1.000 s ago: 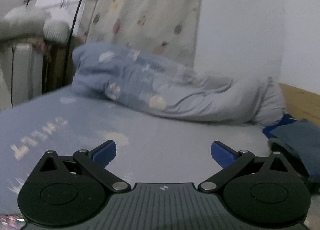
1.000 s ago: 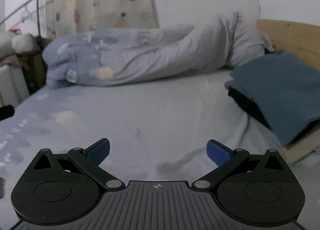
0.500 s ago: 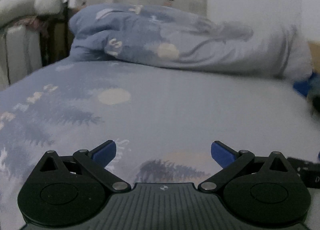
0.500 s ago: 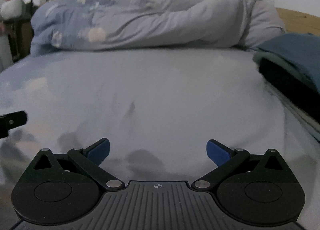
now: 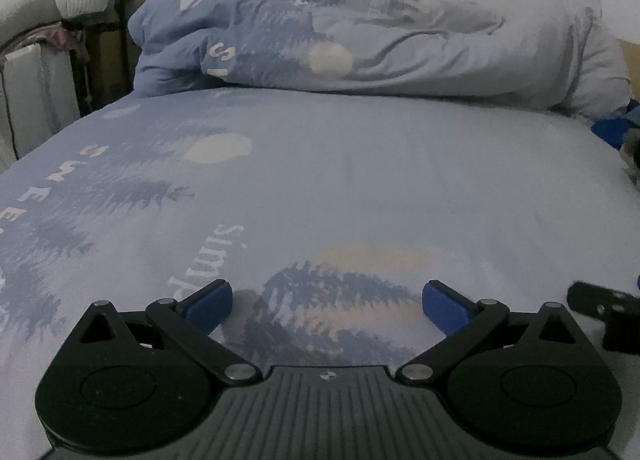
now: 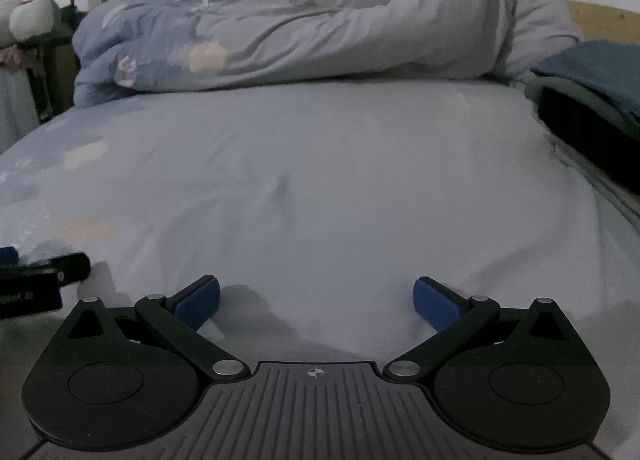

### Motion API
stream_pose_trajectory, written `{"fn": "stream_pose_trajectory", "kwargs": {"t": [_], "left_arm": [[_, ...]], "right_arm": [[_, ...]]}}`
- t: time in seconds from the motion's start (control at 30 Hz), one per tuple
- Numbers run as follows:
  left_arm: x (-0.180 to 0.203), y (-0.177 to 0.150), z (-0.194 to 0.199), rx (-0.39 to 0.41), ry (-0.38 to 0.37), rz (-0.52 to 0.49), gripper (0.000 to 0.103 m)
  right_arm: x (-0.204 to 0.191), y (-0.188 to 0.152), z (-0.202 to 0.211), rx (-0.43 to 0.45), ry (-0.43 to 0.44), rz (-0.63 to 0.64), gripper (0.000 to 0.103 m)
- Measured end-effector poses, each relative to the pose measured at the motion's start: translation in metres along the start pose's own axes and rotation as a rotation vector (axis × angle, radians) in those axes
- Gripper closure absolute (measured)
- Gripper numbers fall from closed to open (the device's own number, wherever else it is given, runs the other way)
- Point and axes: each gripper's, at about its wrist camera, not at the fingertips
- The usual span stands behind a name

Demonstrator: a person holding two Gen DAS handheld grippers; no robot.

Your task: Fold clothes

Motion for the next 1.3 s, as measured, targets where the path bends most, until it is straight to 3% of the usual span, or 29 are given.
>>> {"fn": "stream_pose_trajectory", "kwargs": {"t": [0.3,1.3], "left_arm": [[0.008,-0.007,0.002,-0.005,-0.052,-0.022,0.000],[0.000,0.009,-0.018,-0.008,-0.059,-0.014,0.000]], "right_arm": [[-0.004,0.004,-0.010,-0.008,-0.025,0.030,0.000],[-0.007,0.004,-0.013,0.001,-0.035,0.036,0.000]]}}
Point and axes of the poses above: each gripper's, at about its wrist camera, not at the fingertips, and z roughly against the way its jaws point, x to its right, y to its top, and after that the axes turned 1 degree about y, right-handed
